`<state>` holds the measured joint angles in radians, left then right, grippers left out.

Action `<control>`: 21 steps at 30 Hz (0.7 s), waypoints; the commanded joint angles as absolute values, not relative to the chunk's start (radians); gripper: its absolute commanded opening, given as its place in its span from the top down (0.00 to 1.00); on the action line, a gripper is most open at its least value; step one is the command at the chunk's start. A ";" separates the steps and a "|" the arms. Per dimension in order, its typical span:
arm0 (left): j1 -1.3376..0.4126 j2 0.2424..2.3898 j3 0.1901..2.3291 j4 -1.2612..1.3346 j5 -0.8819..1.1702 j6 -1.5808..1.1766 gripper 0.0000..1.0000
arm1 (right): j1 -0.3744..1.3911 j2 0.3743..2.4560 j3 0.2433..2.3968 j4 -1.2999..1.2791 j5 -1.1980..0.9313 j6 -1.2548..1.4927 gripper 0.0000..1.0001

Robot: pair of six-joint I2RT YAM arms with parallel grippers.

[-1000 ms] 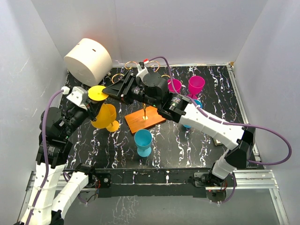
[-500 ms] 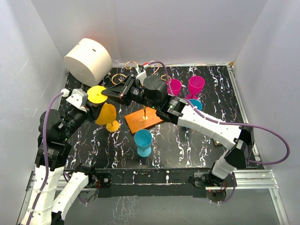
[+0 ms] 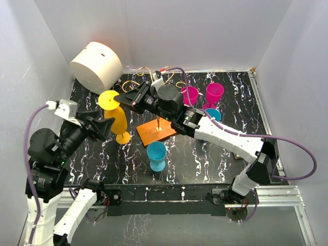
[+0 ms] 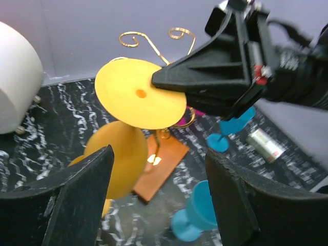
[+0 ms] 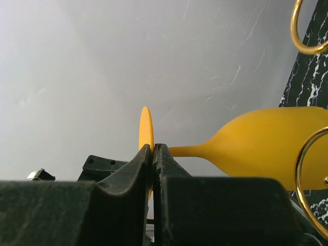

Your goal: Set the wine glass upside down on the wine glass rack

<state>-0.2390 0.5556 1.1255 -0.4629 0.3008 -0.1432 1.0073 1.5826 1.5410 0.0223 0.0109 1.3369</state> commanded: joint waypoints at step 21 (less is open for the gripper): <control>-0.241 0.559 1.109 -0.403 0.011 -1.087 0.59 | 1.009 1.502 1.459 0.221 -0.119 1.292 1.00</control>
